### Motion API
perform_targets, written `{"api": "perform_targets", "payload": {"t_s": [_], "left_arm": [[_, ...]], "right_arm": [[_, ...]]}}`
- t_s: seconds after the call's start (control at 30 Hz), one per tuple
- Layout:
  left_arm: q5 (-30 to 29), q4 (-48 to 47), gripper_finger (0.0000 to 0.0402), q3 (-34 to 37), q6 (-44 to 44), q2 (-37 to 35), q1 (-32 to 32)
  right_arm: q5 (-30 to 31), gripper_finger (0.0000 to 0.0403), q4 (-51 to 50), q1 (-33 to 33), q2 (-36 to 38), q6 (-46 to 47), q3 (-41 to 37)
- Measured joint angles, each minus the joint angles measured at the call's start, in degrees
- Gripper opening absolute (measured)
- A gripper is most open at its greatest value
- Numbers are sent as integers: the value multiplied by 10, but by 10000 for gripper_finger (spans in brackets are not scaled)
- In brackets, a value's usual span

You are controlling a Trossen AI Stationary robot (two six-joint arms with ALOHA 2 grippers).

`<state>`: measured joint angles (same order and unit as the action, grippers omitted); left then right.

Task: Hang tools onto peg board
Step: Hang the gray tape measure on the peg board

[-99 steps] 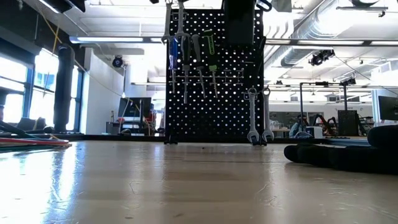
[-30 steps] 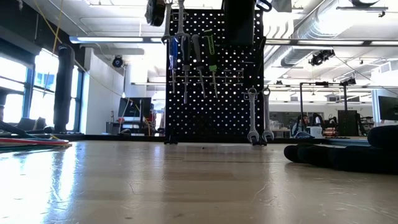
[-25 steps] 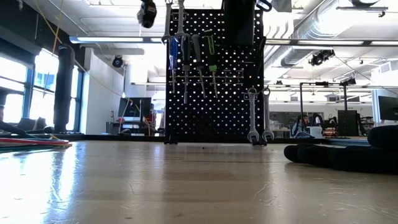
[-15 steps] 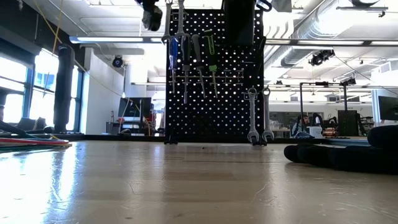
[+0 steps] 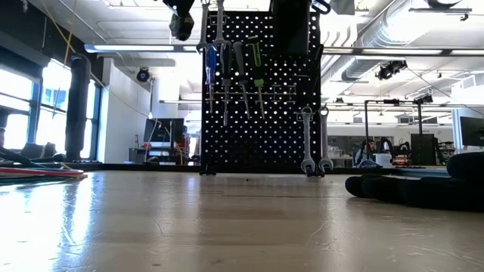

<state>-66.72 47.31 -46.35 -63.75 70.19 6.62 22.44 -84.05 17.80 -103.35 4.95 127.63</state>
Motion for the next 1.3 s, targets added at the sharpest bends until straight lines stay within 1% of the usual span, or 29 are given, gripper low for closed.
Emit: {"api": "perform_targets", "payload": {"t_s": [0.23,0.7,1.0,1.3], "left_arm": [[2,-3,0,0,8,-1,-8],[12,-13,0,0,22,-1,-29],[19,-43,0,0,48,-1,-44],[32,-41,0,0,52,-1,-52]], "right_arm": [[11,142,-2,0,0,0,0],[12,142,-2,0,0,2,0],[12,142,-2,0,0,5,0],[12,142,-6,0,0,6,0]]}}
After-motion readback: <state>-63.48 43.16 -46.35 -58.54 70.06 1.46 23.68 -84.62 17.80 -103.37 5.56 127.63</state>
